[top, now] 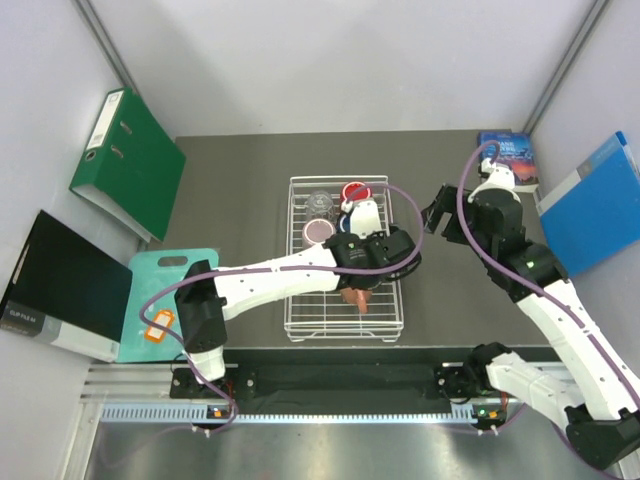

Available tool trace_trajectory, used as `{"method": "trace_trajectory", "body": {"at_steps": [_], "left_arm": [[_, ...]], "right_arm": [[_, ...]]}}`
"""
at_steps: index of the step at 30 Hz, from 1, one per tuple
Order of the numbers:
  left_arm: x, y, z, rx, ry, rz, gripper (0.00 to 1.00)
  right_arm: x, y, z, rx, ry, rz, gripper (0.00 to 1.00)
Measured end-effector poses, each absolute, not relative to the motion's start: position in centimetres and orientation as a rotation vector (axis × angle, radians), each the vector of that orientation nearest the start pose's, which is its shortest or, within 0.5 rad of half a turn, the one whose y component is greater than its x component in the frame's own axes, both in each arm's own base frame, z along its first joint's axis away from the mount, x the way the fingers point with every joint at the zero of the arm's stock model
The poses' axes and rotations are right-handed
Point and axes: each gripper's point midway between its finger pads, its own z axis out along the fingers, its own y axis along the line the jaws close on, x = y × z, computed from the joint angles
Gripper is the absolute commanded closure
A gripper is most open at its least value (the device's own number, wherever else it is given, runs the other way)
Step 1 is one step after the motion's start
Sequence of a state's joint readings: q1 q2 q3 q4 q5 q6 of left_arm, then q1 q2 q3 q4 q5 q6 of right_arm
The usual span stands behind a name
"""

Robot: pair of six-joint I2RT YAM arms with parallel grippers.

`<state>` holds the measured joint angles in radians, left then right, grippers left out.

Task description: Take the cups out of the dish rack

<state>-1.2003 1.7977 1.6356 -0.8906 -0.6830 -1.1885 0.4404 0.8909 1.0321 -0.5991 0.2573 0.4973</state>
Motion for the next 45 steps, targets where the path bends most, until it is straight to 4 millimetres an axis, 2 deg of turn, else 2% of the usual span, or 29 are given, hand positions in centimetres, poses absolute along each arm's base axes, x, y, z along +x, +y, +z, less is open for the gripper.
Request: {"method": "trace_trajectory", "body": {"at_steps": [6,10,17,26,39,45], "left_arm": [[23.1,-37.1,18.0,-0.315,2.302,-0.285,0.01],[22.4,-35.9,18.1,-0.364,2.301,-0.275,0.01],[21.3,-35.1,18.0,-0.36,2.308,-0.249,0.01],[20.6,-34.3,18.0,-0.374,2.303,-0.209,0.01],[20.0,-33.4,19.7,-0.428,2.272,-0.238,0.01],[19.5,-32.4,17.5,-0.433,2.301,-0.181,0.01]], "right_arm": [[27.4,10.1,27.2,0.21,2.006,0.334,0.11],[27.2,10.0,27.2,0.202,2.002,0.332,0.11],[27.1,10.2,26.3,0.185,2.023,0.336,0.11],[27.0,10.4,26.0,0.178,2.029,0.345,0.11],[26.4,10.3,25.4,0.172,2.033,0.356,0.11],[26.3,10.3,25.1,0.171,2.04,0.355,0.11]]}}
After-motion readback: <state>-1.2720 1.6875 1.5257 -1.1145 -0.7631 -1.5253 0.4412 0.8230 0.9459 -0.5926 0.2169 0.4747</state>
